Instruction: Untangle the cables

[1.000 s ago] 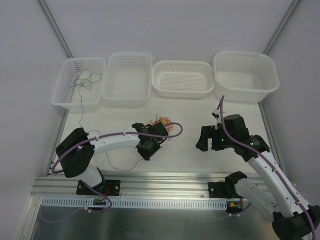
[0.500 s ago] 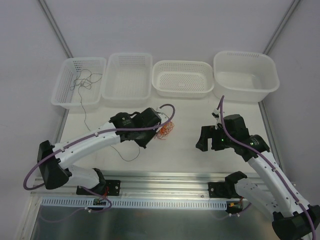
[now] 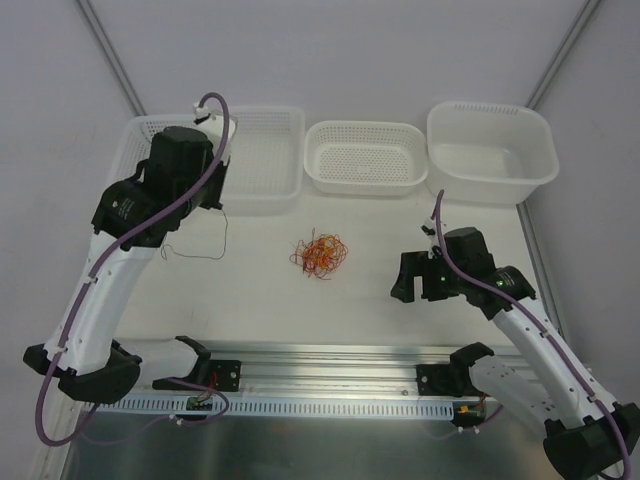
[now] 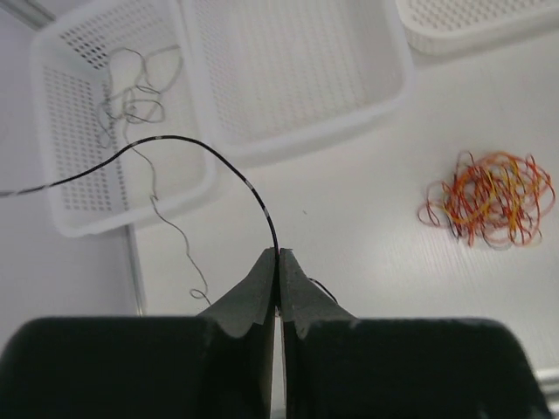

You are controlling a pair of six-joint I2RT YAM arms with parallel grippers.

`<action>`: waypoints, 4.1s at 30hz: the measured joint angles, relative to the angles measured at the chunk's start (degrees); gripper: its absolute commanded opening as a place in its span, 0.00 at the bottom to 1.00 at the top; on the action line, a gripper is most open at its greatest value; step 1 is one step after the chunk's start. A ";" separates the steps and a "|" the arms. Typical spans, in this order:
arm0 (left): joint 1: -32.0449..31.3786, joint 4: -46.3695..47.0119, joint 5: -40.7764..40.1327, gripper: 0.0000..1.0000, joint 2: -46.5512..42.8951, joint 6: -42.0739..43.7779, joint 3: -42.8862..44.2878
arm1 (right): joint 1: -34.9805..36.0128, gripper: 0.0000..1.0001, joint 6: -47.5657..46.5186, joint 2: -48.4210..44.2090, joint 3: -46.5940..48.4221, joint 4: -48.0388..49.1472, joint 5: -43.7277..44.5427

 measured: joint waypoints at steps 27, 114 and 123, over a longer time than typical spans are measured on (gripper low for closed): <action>37.97 23.58 -4.55 0.19 51.15 4.92 31.39 | 0.00 0.97 -0.09 17.25 4.66 1.75 -4.28; 69.99 71.78 33.00 0.00 2.97 -59.56 -58.71 | 0.33 0.98 -0.50 3.82 4.31 -0.98 -8.72; 57.86 68.46 26.91 0.00 8.04 -52.26 -40.83 | 0.33 0.98 -0.48 3.72 4.31 -0.94 -8.50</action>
